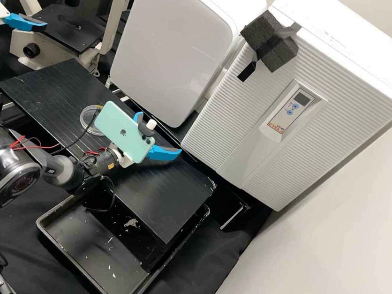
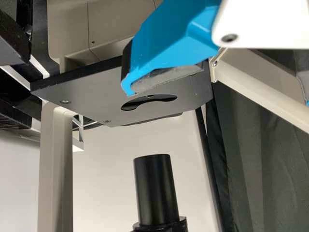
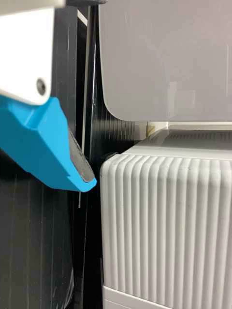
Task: Place the petri dish on the microscope
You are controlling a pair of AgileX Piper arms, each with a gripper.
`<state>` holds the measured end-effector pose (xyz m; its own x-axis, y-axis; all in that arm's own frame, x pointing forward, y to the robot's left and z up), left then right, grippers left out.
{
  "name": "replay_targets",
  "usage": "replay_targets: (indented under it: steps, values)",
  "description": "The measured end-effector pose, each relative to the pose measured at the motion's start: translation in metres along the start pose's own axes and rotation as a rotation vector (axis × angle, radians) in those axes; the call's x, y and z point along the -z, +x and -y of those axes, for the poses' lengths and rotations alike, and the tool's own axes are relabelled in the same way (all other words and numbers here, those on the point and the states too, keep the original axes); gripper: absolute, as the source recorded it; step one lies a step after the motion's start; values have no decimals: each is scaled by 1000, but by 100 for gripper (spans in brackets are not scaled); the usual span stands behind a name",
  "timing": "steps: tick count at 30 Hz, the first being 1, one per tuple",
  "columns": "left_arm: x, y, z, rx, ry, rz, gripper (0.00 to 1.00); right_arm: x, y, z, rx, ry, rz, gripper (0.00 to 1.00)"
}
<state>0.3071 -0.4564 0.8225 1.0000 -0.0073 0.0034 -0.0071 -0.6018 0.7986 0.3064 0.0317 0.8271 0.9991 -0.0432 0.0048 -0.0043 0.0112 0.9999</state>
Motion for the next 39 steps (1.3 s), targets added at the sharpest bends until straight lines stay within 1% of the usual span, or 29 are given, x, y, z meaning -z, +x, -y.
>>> replay_targets:
  steps: [11, 12, 14, 15, 16, 18, 19, 20, 22, 23, 25, 28, 32, 33, 36, 39]
  values:
    - [0, 0, 0, 0, 0, 0, 100, 0, 0, 0, 0, 0, 0, 100]
    - [-1, 0, 0, 1, 5, 9, 100, 0, 0, 0, 0, 0, 0, 100]
    - [-4, -1, -1, -1, -3, 32, 100, 0, 0, 0, 0, 0, 0, 100]
    - [-7, -2, -2, -1, -3, 57, 100, 0, 0, 0, 0, 0, 0, 100]
    - [-11, -3, -4, -4, -13, 81, 100, 0, 0, 0, 0, 0, 0, 100]
    - [-21, -5, -8, -12, -18, 150, 100, 0, 0, 0, 0, 0, 0, 100]
    - [-29, -7, -10, -21, -10, 196, 100, 0, 0, 0, 0, 0, 0, 100]
    - [-33, -9, -12, -29, -11, 224, 100, 0, 0, 0, 0, 0, 0, 100]
    - [-48, -13, -16, -48, 19, 319, 100, 0, 0, 0, 0, 0, 0, 100]
    - [-56, -16, -17, -48, 29, 367, 100, 0, 0, 0, 0, 0, 0, 100]
    - [-69, -18, -17, -42, 48, 447, 100, 0, 0, 0, 0, 0, 0, 100]
    - [-87, -21, -18, -28, 56, 572, 100, 0, 0, 0, 0, 0, 0, 100]
    - [-110, -25, -22, -18, 50, 701, 100, 0, 0, 0, 0, 0, 0, 100]
    - [-117, -25, -22, -9, 43, 734, 100, 0, 0, 0, 0, 0, 0, 100]
    - [-134, -26, -21, 8, 34, 808, 100, 0, 0, 0, 0, 0, 0, 100]
    - [-149, -26, -16, 54, 35, 852, 100, 0, 0, 0, 0, 0, 0, 100]
